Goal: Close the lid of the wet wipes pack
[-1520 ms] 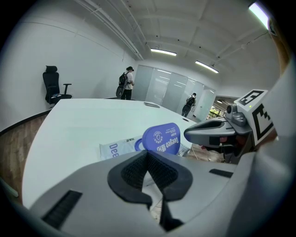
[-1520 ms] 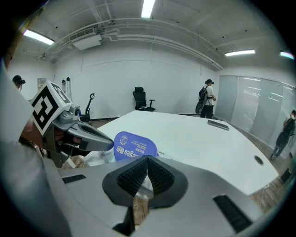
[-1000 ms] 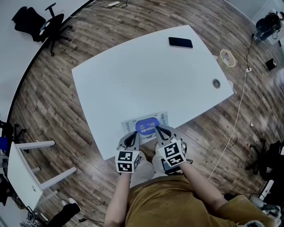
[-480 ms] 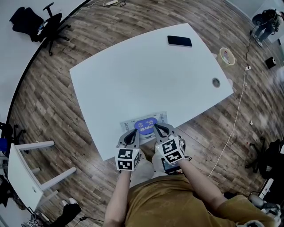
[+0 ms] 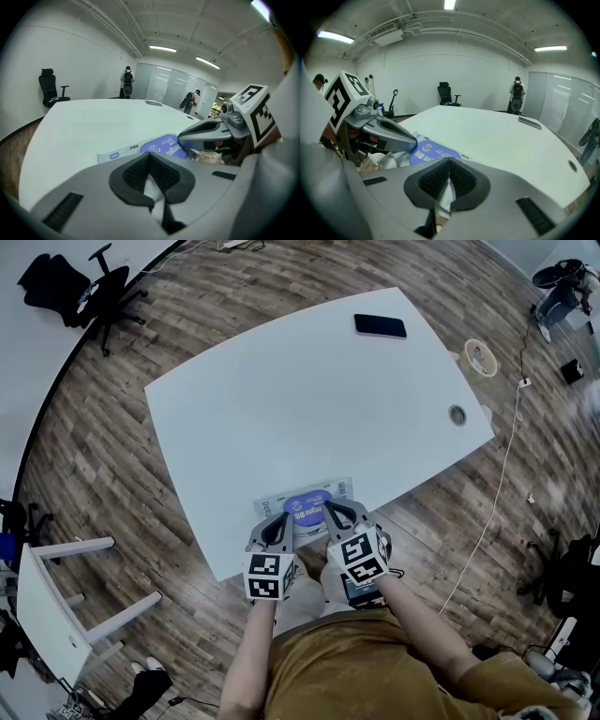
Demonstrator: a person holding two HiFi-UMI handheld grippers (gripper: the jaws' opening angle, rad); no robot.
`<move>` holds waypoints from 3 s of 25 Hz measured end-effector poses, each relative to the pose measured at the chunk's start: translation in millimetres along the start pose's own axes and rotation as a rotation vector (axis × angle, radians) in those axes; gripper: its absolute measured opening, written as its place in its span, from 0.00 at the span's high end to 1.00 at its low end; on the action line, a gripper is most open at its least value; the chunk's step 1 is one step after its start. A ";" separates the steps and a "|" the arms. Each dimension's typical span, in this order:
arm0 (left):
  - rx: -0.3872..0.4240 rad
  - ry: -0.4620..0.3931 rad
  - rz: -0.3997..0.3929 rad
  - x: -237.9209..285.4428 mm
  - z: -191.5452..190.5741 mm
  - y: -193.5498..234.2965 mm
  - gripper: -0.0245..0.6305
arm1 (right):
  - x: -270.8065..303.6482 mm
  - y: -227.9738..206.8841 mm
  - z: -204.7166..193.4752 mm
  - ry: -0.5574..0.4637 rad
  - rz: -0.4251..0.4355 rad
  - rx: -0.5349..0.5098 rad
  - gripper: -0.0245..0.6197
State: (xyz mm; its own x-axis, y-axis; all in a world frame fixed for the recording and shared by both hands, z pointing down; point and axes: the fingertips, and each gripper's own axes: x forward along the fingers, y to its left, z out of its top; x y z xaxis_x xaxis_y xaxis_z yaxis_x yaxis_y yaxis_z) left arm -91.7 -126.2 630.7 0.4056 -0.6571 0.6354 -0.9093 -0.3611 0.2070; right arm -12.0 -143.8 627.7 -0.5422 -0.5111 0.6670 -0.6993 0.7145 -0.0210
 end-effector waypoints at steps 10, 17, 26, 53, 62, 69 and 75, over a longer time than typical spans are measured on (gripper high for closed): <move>0.024 0.027 0.000 7.3 1.0 1.1 0.97 | 5.9 -1.8 -4.0 0.042 0.010 -0.003 0.95; 0.037 0.054 0.000 11.3 0.6 3.6 0.97 | 11.2 -3.2 -5.2 0.083 0.023 0.005 0.95; -0.005 0.078 -0.028 14.6 -0.8 5.2 0.97 | 14.2 -4.1 -7.6 0.103 0.022 0.018 0.95; 0.003 0.015 0.048 -18.3 4.3 2.7 0.97 | -24.1 -6.2 10.5 -0.019 -0.026 0.040 0.95; -0.004 -0.054 0.099 -46.8 14.1 4.2 0.97 | -50.9 -0.3 24.6 -0.103 -0.065 0.037 0.95; 0.041 -0.115 0.115 -70.1 33.5 -7.2 0.97 | -72.5 4.5 35.0 -0.159 -0.083 0.048 0.95; 0.064 -0.163 0.132 -84.0 50.4 -12.5 0.97 | -87.4 5.9 49.7 -0.212 -0.098 0.039 0.95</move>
State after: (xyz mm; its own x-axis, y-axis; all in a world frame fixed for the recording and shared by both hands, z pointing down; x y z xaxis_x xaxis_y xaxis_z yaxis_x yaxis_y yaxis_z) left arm -109.8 -99.8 537.3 0.2980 -0.7980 0.5238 -0.9498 -0.3029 0.0790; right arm 8.1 -118.7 532.3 -0.5540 -0.6686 0.4960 -0.7683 0.6400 0.0046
